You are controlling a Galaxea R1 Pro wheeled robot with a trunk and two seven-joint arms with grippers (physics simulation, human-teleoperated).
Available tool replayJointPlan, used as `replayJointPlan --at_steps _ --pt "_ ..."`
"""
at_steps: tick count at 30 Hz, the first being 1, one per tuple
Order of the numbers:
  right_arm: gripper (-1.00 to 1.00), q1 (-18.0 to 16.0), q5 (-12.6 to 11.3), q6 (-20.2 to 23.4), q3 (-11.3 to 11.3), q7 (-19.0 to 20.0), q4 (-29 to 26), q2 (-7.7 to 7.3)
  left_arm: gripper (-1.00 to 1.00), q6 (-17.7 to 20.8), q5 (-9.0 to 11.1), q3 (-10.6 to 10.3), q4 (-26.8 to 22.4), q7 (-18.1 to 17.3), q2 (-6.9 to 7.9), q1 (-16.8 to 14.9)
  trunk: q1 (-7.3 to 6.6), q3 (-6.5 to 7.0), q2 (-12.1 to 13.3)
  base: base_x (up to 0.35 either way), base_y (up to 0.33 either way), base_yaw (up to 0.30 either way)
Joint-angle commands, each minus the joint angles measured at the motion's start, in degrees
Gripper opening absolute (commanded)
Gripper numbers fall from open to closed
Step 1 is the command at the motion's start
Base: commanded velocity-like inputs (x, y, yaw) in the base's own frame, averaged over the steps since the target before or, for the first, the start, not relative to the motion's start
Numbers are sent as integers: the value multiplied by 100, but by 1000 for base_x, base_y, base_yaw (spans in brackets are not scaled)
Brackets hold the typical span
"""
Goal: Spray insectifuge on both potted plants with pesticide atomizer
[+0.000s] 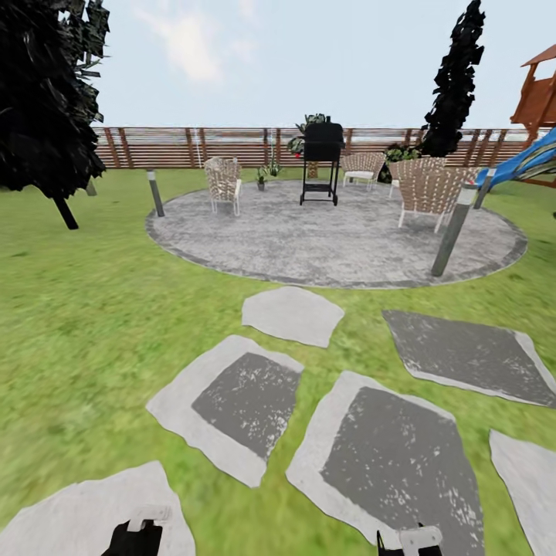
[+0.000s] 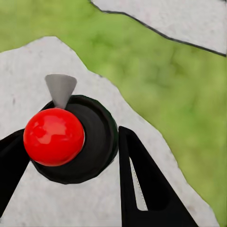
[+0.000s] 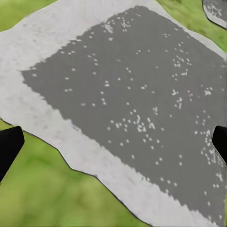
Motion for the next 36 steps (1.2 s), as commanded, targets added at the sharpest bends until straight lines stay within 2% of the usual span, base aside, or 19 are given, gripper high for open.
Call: replayJointPlan --at_steps 1,36 --pt "100 -4 61 -12 -23 -41 10 0 -100 -20 2 -21 5 -6 1 -4 2 -5 -2 338 0 0" --pt "100 -4 62 -12 -23 -41 17 -2 -100 -20 -5 -21 5 -6 1 -4 2 -5 -2 338 0 0"
